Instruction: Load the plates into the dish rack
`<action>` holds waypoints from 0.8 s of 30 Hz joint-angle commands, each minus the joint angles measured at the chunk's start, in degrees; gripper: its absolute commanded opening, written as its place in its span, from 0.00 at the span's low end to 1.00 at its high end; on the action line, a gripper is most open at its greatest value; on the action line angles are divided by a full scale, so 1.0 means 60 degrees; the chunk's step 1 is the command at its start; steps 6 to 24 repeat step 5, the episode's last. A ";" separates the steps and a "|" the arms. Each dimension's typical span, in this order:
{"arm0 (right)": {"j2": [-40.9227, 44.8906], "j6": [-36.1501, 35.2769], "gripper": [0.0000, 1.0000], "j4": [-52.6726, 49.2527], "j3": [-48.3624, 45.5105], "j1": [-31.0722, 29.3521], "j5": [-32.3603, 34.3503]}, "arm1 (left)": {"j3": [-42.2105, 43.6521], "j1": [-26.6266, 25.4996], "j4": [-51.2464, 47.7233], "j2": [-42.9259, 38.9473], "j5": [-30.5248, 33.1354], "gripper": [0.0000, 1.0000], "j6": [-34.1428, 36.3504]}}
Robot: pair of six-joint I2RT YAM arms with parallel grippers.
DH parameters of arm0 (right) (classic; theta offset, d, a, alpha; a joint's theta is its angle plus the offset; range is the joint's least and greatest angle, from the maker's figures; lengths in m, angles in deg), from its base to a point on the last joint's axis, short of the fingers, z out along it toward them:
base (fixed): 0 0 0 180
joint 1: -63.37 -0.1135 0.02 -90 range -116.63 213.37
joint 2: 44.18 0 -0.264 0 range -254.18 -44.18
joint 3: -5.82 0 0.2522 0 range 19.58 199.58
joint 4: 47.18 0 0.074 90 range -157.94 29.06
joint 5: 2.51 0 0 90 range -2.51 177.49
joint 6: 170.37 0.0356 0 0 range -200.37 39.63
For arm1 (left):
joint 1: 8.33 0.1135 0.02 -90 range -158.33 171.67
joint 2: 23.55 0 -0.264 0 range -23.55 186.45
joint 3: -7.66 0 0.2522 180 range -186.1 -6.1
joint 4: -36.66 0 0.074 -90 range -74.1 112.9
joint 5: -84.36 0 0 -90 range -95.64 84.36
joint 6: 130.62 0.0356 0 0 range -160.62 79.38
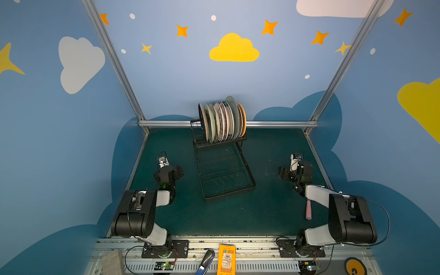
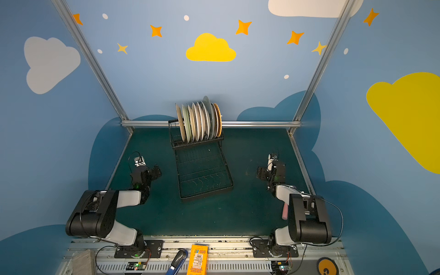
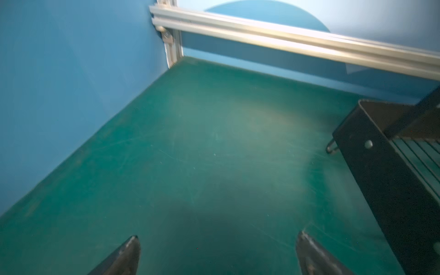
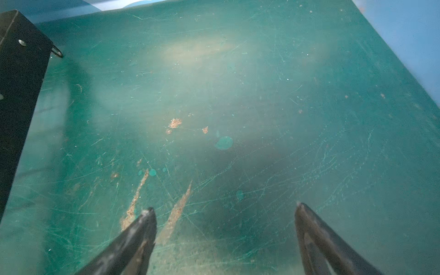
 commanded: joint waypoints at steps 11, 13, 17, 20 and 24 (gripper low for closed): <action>-0.0033 -0.0052 0.89 0.0088 0.0183 -0.0072 -0.0073 | -0.0080 -0.0053 -0.0115 -0.0095 -0.0133 1.00 0.0193; -0.0033 -0.0052 0.89 0.0088 0.0183 -0.0072 -0.0073 | -0.0080 -0.0053 -0.0115 -0.0095 -0.0133 1.00 0.0193; -0.0033 -0.0052 0.89 0.0088 0.0183 -0.0072 -0.0073 | -0.0080 -0.0053 -0.0115 -0.0095 -0.0133 1.00 0.0193; -0.0033 -0.0052 0.89 0.0088 0.0183 -0.0072 -0.0073 | -0.0080 -0.0053 -0.0115 -0.0095 -0.0133 1.00 0.0193; -0.0033 -0.0052 0.89 0.0088 0.0183 -0.0072 -0.0073 | -0.0080 -0.0053 -0.0115 -0.0095 -0.0133 1.00 0.0193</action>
